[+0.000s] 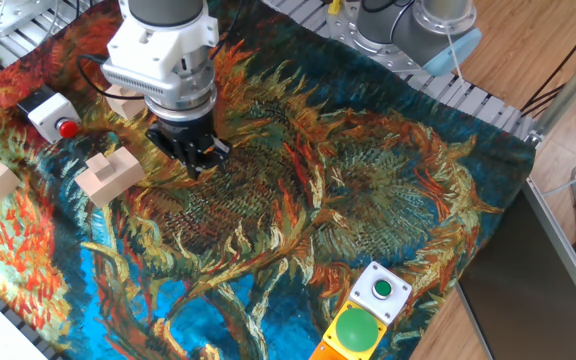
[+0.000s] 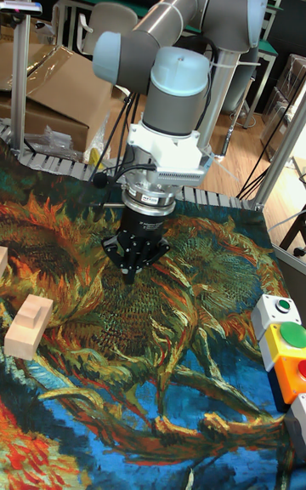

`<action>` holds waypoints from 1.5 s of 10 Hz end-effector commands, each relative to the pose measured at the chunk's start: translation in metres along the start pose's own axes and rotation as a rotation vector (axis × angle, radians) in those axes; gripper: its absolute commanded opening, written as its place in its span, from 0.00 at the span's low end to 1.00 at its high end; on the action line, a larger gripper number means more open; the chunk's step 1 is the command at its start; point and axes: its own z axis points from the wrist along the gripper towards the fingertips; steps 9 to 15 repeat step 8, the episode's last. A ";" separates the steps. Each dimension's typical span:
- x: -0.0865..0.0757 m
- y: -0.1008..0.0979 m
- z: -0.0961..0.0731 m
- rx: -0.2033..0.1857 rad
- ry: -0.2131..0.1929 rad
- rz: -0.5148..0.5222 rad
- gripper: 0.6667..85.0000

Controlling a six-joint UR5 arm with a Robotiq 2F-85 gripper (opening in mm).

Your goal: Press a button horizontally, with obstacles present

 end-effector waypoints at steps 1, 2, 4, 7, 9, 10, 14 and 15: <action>0.000 0.008 -0.002 -0.030 0.003 0.016 0.01; 0.000 0.008 -0.002 -0.031 0.005 0.011 0.01; 0.001 0.008 -0.003 -0.031 0.006 -0.003 0.01; -0.002 0.010 -0.005 -0.029 0.009 0.000 0.01; -0.003 0.010 -0.005 -0.030 0.008 0.005 0.01; -0.003 0.010 -0.005 -0.030 0.008 0.005 0.01; -0.003 0.010 -0.005 -0.030 0.008 0.005 0.01; -0.003 0.010 -0.005 -0.030 0.008 0.005 0.01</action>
